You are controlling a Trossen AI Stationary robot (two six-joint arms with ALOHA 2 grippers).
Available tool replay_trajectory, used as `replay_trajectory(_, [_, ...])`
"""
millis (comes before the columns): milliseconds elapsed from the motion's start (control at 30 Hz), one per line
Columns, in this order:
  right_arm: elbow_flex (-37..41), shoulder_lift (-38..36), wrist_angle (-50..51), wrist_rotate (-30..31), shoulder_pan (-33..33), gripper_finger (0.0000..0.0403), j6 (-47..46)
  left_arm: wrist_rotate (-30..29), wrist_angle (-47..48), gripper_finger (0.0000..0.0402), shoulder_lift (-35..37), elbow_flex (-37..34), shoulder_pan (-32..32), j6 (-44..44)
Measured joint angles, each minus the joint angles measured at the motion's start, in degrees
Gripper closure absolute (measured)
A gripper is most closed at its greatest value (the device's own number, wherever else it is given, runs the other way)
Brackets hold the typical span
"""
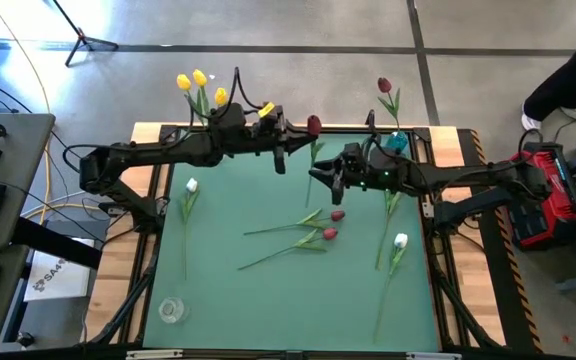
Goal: Sort flowers into vase by color
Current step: Put the left red tulip into the blue vase
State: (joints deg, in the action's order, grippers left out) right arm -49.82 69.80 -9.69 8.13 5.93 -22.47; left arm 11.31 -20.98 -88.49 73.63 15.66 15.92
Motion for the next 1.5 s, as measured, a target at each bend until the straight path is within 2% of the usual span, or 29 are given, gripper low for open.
replay_trajectory(100, [0.0,0.0,-0.11,-0.1,0.71,0.0307,0.04,0.0,0.4,0.0401,-0.02,0.0,-0.02,-0.02])
replay_trajectory(300, [-0.02,0.0,0.04,-4.93,2.31,0.0369,0.27,-0.23,0.42,0.0401,-0.02,0.0,-0.47,-0.11])
replay_trajectory(400, [-0.03,0.0,0.22,-5.46,2.34,0.0392,0.45,-0.24,0.43,0.0401,-0.02,0.0,-0.46,-0.13])
replay_trajectory(633, [-0.04,-0.08,0.83,-3.25,2.32,0.0401,-0.93,0.07,1.8,0.0391,-0.02,-0.02,-0.46,-1.04])
replay_trajectory(800, [-0.04,-3.21,2.26,5.65,2.34,0.0402,-0.36,0.33,6.71,0.0353,0.59,-0.02,0.11,0.2])
replay_trajectory(967, [-0.07,-9.11,10.44,16.08,2.34,0.0402,1.67,0.37,10.16,0.0318,1.21,-0.07,0.12,0.41])
replay_trajectory(1267, [-0.07,-19.67,25.99,40.59,2.34,0.0403,1.32,0.35,13.34,0.0316,1.18,-0.07,-0.13,1.42])
replay_trajectory(1367, [-0.08,-20.86,33.59,49.63,2.34,0.0403,-2.39,0.35,13.09,0.0316,1.18,-0.07,-0.13,1.43])
replay_trajectory(1500, [-0.06,-21.26,44.46,59.92,2.36,0.0403,-14.27,0.31,13.32,0.0316,1.18,-0.07,-0.13,1.88])
